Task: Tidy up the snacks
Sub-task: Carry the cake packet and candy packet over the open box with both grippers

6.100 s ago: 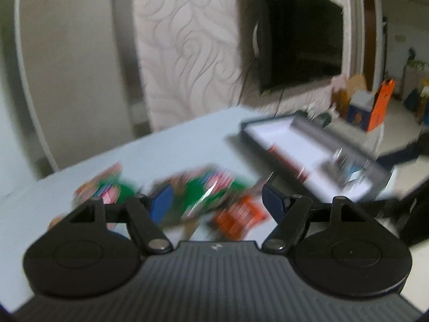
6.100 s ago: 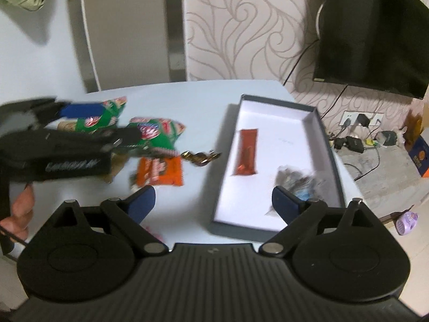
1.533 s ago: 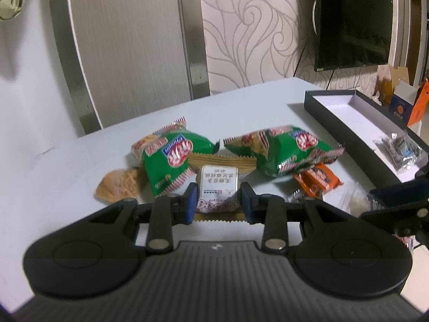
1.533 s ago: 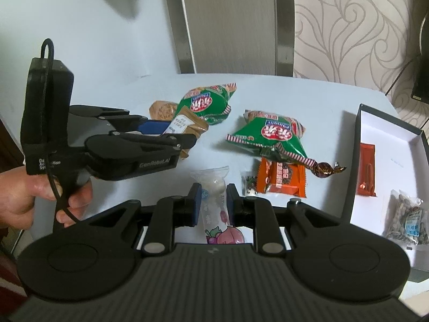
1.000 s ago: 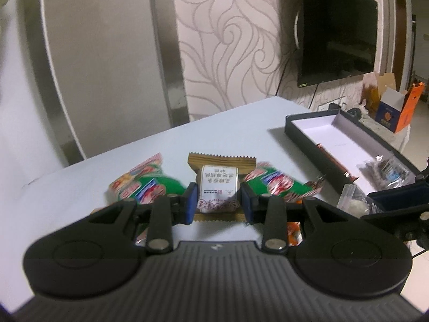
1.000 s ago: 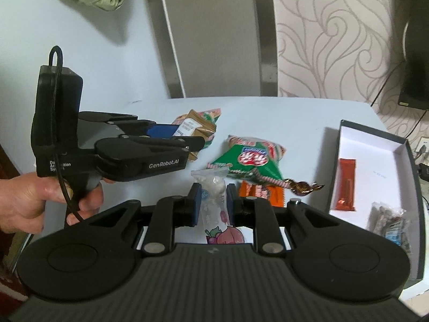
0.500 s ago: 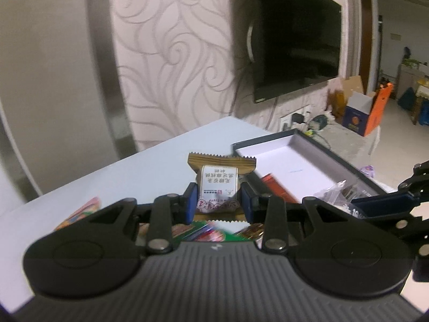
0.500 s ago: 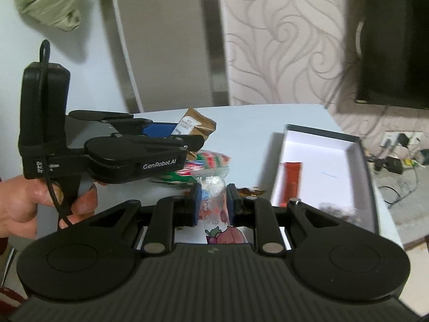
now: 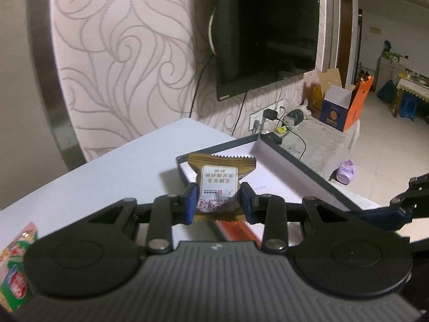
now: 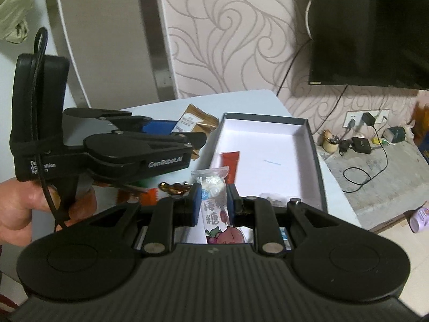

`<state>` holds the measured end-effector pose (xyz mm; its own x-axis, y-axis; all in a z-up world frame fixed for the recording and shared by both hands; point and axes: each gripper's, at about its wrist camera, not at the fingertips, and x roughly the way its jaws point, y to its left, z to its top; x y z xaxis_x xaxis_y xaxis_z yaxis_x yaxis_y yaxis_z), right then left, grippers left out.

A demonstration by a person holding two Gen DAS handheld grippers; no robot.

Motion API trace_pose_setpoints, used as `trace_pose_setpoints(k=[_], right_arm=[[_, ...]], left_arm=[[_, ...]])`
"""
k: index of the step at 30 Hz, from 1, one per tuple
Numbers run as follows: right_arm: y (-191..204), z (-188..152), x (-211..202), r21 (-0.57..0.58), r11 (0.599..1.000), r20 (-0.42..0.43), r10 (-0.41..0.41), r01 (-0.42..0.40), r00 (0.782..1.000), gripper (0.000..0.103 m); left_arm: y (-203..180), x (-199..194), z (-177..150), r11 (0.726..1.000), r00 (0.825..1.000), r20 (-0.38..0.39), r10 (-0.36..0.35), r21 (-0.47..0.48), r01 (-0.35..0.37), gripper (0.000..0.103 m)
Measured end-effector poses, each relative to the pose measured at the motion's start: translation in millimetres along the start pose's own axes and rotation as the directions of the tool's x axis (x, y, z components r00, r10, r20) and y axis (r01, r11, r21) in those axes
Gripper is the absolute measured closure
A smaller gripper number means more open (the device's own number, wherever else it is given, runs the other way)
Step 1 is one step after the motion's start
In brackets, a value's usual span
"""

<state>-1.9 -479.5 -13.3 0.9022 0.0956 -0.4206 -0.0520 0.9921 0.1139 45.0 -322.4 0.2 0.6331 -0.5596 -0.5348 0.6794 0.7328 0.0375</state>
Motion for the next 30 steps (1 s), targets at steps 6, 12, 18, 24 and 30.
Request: trace_pose_setpoints(k=[6, 12, 18, 24, 30], right_arm=[[-18.6, 1.9, 8.6, 0.013, 1.000, -0.012, -0.014, 0.014, 1.000, 0.079], [-32.8, 3.5, 16.8, 0.029, 1.000, -0.026, -0.010, 0.011, 1.000, 0.079], [-40.0, 3.4, 28.8, 0.028, 1.000, -0.048, -0.001, 0.002, 0.999, 0.079], [-50.0, 1.8, 41.2, 0.020, 1.000, -0.072, 0.002, 0.000, 0.997, 0.079], [-56.3, 1.5, 46.1, 0.013, 1.000, -0.083, 0.005, -0.004, 0.997, 0.079]], left_arm=[[-9.7, 17.5, 13.4, 1.000, 1.000, 0.002, -0.005, 0.013, 0.005, 0.065], [-17.8, 29.2, 18.2, 1.000, 1.000, -0.004, -0.007, 0.020, 0.007, 0.065], [-25.0, 43.0, 19.1, 1.000, 1.000, -0.018, 0.005, 0.026, -0.004, 0.065], [-28.5, 55.1, 19.2, 1.000, 0.999, -0.032, 0.011, 0.022, -0.010, 0.065], [-32.2, 63.0, 20.3, 1.000, 0.999, -0.037, 0.013, 0.021, -0.012, 0.065]])
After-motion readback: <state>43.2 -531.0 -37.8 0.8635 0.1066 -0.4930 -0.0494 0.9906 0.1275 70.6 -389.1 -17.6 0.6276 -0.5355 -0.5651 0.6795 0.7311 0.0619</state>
